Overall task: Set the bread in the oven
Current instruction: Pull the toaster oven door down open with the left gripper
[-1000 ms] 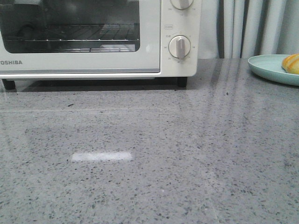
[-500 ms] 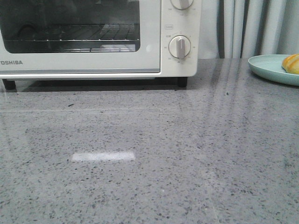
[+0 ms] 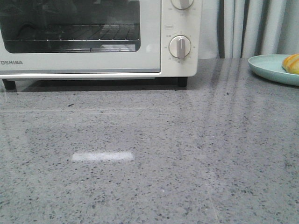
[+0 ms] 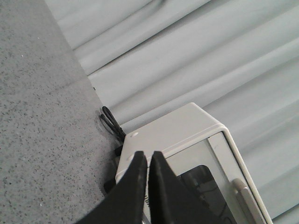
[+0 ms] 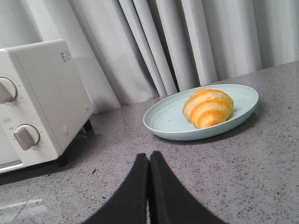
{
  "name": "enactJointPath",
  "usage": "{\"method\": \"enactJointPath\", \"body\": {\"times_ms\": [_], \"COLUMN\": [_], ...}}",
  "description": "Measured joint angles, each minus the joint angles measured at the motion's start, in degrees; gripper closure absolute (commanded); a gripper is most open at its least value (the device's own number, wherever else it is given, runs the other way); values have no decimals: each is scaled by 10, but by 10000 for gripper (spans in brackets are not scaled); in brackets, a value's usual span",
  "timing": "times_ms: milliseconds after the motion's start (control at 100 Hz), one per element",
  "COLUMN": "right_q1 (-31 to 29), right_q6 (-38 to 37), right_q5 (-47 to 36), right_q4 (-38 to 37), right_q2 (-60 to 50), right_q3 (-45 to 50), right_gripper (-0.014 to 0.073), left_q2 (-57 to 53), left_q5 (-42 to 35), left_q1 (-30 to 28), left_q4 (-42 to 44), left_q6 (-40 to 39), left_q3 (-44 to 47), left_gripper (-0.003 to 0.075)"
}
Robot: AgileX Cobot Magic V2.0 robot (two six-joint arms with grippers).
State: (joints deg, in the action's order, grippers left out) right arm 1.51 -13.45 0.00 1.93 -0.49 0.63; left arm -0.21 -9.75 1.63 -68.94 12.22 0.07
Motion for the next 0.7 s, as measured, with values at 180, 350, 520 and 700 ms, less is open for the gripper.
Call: {"method": "enactJointPath", "body": {"times_ms": [180,350,520,700], "right_q1": [0,0,0,0], "right_q6": [-19,15,130,166], "right_q5": [4,99,211,250], "right_q4": [56,66,65,64], "right_q2": [0,0,59,160], "right_q3": [-8,-117,-217,-261], "right_gripper": [663,663,663,663], "left_q2": [0,4,102,243], "left_q5": [34,169,310,342], "left_q1": [0,0,0,17], "left_q4": [55,280,400,378], "left_q6": [2,39,84,109], "left_q3": [-13,-128,-248,-339], "left_gripper": [741,741,741,741]}}
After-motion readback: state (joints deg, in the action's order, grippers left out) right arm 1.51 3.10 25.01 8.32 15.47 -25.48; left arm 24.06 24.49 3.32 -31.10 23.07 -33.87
